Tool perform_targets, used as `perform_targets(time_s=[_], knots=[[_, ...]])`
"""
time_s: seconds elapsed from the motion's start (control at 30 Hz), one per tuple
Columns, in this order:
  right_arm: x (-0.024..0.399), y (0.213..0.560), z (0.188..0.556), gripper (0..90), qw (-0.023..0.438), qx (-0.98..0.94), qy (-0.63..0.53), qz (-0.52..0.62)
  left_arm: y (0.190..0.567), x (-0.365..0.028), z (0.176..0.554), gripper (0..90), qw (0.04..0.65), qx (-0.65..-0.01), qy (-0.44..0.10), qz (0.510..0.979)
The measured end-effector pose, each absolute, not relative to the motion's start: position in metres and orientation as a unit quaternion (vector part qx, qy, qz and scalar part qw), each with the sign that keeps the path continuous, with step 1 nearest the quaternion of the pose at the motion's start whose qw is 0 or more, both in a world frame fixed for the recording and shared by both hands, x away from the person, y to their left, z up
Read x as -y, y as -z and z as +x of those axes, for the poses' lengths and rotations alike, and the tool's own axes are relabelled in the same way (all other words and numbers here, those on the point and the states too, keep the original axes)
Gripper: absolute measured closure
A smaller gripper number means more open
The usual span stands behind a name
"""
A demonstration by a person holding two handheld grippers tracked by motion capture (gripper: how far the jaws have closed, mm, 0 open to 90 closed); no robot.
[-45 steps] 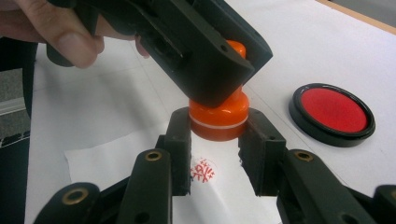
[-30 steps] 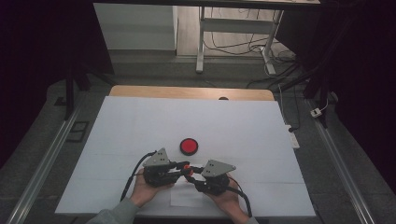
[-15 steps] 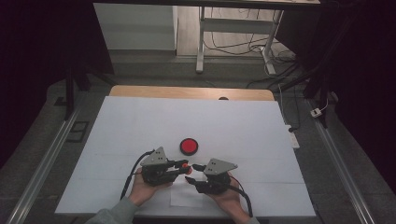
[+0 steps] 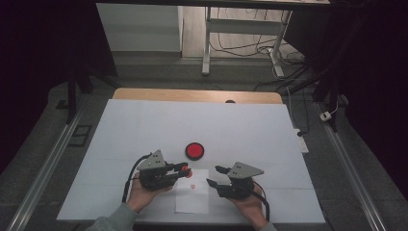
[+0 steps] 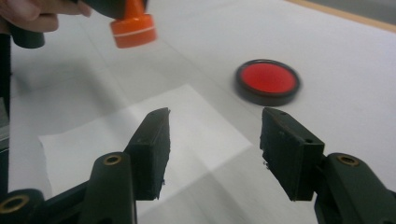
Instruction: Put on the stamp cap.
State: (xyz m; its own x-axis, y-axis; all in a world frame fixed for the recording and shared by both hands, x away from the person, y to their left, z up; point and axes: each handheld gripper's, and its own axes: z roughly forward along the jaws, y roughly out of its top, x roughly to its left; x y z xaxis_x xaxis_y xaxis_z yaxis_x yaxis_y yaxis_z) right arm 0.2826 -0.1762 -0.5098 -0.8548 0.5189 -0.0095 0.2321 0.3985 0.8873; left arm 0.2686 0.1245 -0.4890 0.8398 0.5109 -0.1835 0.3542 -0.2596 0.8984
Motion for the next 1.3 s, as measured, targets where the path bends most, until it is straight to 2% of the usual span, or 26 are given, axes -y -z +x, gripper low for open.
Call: perform_targets(time_s=[0.73, 0.93, 1.3], knots=[[0.254, 0.497, 0.282, 40.7, 0.193, -0.803, -0.493, 0.275, 0.482, -0.152, 0.271, 73.0, 0.547, -0.302, -0.094, 0.775], [0.266, 0.496, 0.282, 40.3, 0.208, -0.804, -0.481, 0.281, 0.481, -0.157, 0.272, 72.9, 0.548, -0.312, -0.095, 0.77], [0.28, 0.496, 0.284, 40.9, 0.205, -0.801, -0.48, 0.293, 0.476, -0.159, 0.278, 72.9, 0.544, -0.321, -0.101, 0.768]])
